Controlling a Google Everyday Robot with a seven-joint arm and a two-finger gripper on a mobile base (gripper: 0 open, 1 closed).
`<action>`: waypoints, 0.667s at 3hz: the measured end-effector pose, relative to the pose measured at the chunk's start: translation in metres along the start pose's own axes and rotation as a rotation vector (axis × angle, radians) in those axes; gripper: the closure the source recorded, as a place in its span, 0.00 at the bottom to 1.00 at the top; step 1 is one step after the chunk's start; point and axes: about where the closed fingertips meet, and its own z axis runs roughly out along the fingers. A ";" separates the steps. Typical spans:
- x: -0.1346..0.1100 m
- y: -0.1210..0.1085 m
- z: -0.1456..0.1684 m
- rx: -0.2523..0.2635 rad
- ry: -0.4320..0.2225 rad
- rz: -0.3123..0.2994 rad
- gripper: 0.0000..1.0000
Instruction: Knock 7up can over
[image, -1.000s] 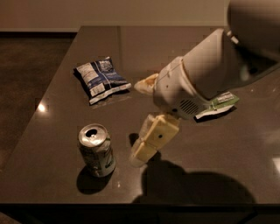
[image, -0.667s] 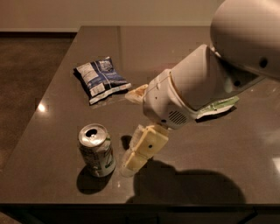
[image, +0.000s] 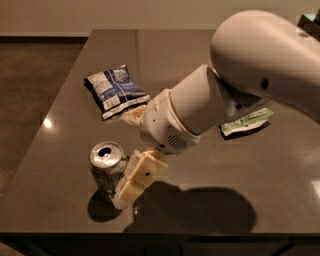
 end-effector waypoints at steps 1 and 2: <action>0.001 -0.002 0.011 -0.009 -0.007 0.010 0.00; -0.001 -0.001 0.013 -0.006 -0.021 0.019 0.18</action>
Offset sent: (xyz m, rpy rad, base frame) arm 0.0044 0.0113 -0.0120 0.0445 0.0356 -0.0224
